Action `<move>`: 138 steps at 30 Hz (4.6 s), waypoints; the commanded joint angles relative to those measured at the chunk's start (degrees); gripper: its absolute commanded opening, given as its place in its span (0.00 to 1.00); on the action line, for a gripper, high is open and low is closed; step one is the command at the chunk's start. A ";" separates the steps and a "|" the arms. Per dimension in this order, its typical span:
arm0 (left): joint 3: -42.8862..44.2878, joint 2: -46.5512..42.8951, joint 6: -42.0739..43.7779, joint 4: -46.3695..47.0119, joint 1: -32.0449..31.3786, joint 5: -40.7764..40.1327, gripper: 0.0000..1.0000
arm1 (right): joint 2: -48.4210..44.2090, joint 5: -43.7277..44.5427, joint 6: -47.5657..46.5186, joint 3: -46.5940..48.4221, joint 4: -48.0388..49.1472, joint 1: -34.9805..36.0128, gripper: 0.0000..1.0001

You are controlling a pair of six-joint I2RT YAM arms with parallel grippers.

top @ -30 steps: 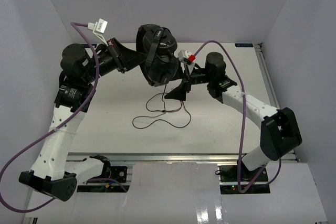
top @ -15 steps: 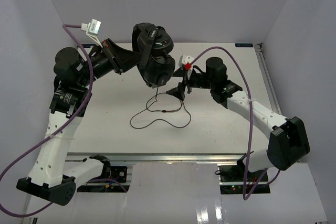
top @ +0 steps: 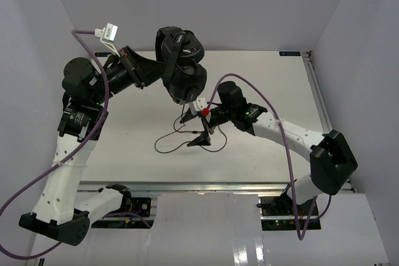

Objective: Wrap the headphones

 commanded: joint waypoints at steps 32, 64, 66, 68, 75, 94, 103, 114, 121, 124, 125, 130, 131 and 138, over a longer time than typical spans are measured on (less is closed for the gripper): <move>-0.64 1.14 -7.67 0.70 -0.22 -56.67 0.00 | -13.33 20.86 3.66 -14.25 -3.68 3.67 0.08; -23.90 17.03 26.77 1.99 -5.99 -63.19 0.00 | -17.52 38.92 -18.55 13.72 -36.00 3.20 0.08; -20.06 18.53 23.97 0.03 -5.99 -62.29 0.00 | -18.05 35.05 -20.81 13.19 -38.87 3.27 0.08; -17.07 20.58 22.08 -1.43 -5.99 -61.48 0.00 | -18.59 32.23 -23.68 13.05 -41.08 3.27 0.08; -10.34 28.37 13.35 -4.08 -6.13 -58.62 0.00 | -18.58 28.38 -24.50 14.18 -42.84 3.36 0.08; -3.63 39.15 2.00 -3.77 -9.86 -53.66 0.00 | -16.32 27.05 -21.64 13.99 -40.94 3.81 0.08; -2.28 40.03 -0.24 -3.21 -10.42 -51.54 0.00 | -15.54 26.63 -21.64 13.38 -41.12 4.74 0.08; -1.94 41.31 1.73 -2.77 -11.81 -51.77 0.00 | -15.47 29.46 -21.21 14.26 -40.21 4.89 0.08; -9.34 39.96 12.76 -1.94 -13.68 -58.43 0.00 | -18.13 39.06 -20.38 18.54 -37.32 0.68 0.08; -13.81 37.81 18.33 -0.47 -14.03 -60.27 0.00 | -19.26 41.83 -20.05 18.60 -35.55 -1.36 0.08; -14.99 37.04 19.66 0.03 -14.08 -61.00 0.00 | -19.67 43.10 -20.01 18.33 -35.10 -1.73 0.08; -20.99 30.11 28.02 1.68 -14.34 -62.05 0.00 | -20.43 47.48 -18.90 15.12 -31.35 -4.56 0.08; -22.05 28.90 29.78 2.17 -14.36 -62.09 0.00 | -20.47 47.86 -18.63 14.82 -30.76 -5.09 0.08; -28.91 20.22 41.10 6.65 -14.43 -63.72 0.00 | -20.81 47.70 -18.34 13.06 -29.39 -8.45 0.08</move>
